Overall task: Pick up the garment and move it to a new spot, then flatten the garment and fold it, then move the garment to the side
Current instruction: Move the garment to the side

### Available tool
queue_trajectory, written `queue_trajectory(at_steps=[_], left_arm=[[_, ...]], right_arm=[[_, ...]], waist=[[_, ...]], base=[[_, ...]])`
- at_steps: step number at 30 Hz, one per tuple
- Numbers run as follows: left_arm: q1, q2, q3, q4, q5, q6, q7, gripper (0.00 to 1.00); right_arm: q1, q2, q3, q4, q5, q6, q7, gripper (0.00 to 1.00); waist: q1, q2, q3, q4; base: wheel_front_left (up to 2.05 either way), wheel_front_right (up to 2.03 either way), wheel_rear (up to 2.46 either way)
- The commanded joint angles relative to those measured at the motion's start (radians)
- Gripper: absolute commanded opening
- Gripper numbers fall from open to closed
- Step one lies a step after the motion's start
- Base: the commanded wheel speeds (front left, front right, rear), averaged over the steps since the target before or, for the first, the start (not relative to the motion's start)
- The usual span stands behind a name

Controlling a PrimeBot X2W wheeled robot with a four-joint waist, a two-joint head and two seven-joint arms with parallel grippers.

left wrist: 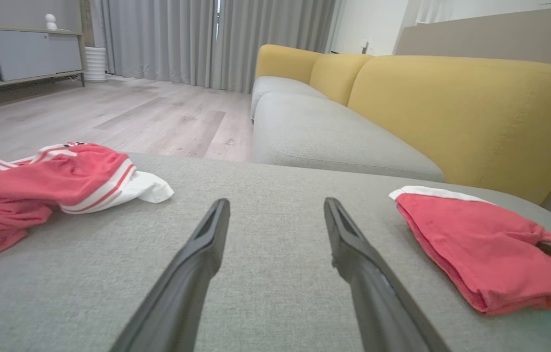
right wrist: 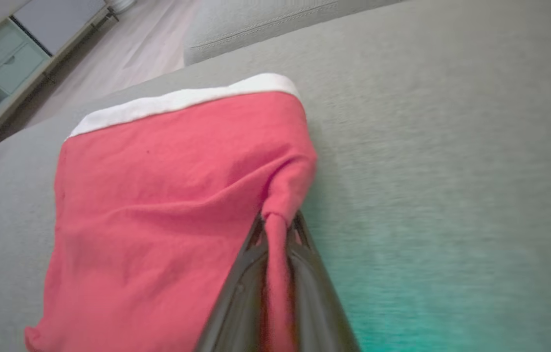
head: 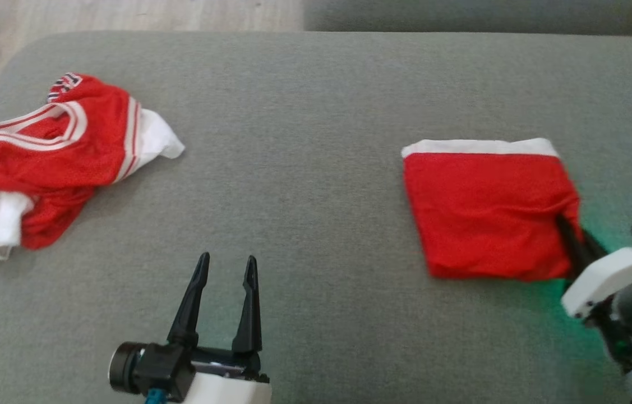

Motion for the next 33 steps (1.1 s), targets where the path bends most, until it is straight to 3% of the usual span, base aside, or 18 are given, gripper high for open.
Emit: queue_trajectory(at_steps=[1, 14, 19, 21, 22, 23, 28, 33], left_arm=[[-0.034, -0.003, 0.032, -0.039, 0.012, 0.001, -0.006, 1.0], [-0.134, -0.003, 0.041, -0.055, 0.079, -0.053, -0.006, 1.0], [-0.179, -0.003, 0.046, -0.06, 0.1, -0.073, -0.006, 1.0], [-0.189, -0.003, 0.046, -0.059, 0.104, -0.078, -0.006, 1.0], [-0.194, -0.003, 0.045, -0.057, 0.105, -0.08, -0.006, 1.0], [-0.198, -0.003, 0.045, -0.055, 0.106, -0.082, -0.006, 1.0], [-0.209, -0.003, 0.036, -0.038, 0.094, -0.082, -0.006, 1.0], [-0.185, -0.003, 0.034, -0.028, 0.069, -0.067, -0.006, 1.0]], right_arm=[[-0.037, -0.046, 0.004, -0.031, -0.013, 0.007, -0.012, 0.0], [-0.199, -0.341, -0.1, 0.011, -0.115, 0.007, 0.049, 0.0], [-0.269, -0.402, -0.173, 0.061, -0.177, 0.007, 0.054, 0.0], [-0.285, -0.397, -0.197, 0.063, -0.185, 0.007, 0.05, 0.0], [-0.292, -0.397, -0.208, 0.067, -0.205, 0.007, 0.05, 0.68], [-0.298, -0.397, -0.218, 0.07, -0.232, 0.007, 0.045, 1.0], [-0.302, -0.335, -0.266, 0.076, -0.349, 0.007, 0.007, 1.0], [-0.248, -0.206, -0.23, 0.015, -0.396, 0.007, -0.011, 1.0]], waist=[[0.0, 0.0, 0.011, -0.023], [0.0, 0.0, 0.155, -0.162], [0.0, 0.0, 0.22, -0.184], [0.0, 0.0, 0.233, -0.187], [0.0, 0.0, 0.238, -0.187], [0.0, 0.0, 0.24, -0.187], [0.0, 0.0, 0.208, -0.175], [0.0, 0.0, 0.121, -0.158]], base=[[0.0, 0.0, 0.0], [0.0, 0.0, 0.0], [0.0, 0.0, 0.0], [0.0, 0.0, 0.0], [0.0, 0.0, 0.0], [0.0, 0.0, 0.0], [0.0, 0.0, 0.0], [0.0, 0.0, 0.0]])
